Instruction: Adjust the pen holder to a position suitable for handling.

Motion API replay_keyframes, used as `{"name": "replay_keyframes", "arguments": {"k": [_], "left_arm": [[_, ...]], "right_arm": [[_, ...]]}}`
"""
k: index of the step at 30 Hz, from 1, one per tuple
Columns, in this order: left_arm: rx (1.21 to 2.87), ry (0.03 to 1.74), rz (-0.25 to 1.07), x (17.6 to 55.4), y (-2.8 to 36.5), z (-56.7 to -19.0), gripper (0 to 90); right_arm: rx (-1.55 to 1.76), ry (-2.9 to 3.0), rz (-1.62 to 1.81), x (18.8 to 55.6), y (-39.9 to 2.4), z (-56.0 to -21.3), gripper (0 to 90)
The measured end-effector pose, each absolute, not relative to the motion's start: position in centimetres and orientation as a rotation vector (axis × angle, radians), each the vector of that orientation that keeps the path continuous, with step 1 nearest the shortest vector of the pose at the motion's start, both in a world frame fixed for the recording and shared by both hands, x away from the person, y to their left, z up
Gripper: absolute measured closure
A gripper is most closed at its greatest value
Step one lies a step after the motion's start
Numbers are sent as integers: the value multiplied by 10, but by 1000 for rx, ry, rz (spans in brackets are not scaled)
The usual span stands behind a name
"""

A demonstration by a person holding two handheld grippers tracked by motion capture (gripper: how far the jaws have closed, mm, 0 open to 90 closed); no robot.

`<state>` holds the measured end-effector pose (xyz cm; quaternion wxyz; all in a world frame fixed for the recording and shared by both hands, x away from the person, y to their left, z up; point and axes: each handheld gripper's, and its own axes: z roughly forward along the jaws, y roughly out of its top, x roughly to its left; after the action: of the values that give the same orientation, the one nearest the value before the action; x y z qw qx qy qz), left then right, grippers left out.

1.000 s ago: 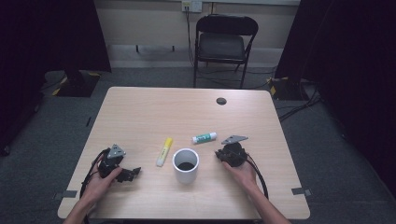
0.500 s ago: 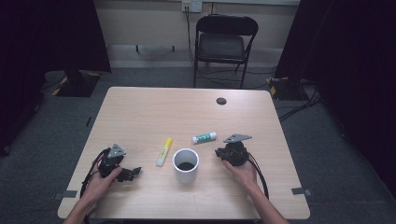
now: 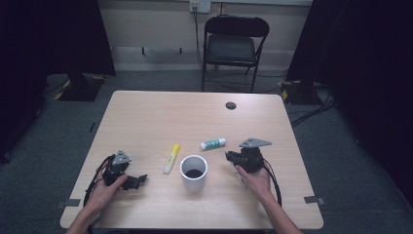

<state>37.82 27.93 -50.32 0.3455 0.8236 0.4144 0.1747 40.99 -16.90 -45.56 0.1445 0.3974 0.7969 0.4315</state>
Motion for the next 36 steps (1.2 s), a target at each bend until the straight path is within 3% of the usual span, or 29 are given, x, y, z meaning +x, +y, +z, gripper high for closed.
{"name": "replay_keyframes", "arguments": {"k": [36], "left_arm": [[2138,1075,454,378,279,-503,0]], "right_arm": [[1058,2149,1535,397,-173,-414,808]]}}
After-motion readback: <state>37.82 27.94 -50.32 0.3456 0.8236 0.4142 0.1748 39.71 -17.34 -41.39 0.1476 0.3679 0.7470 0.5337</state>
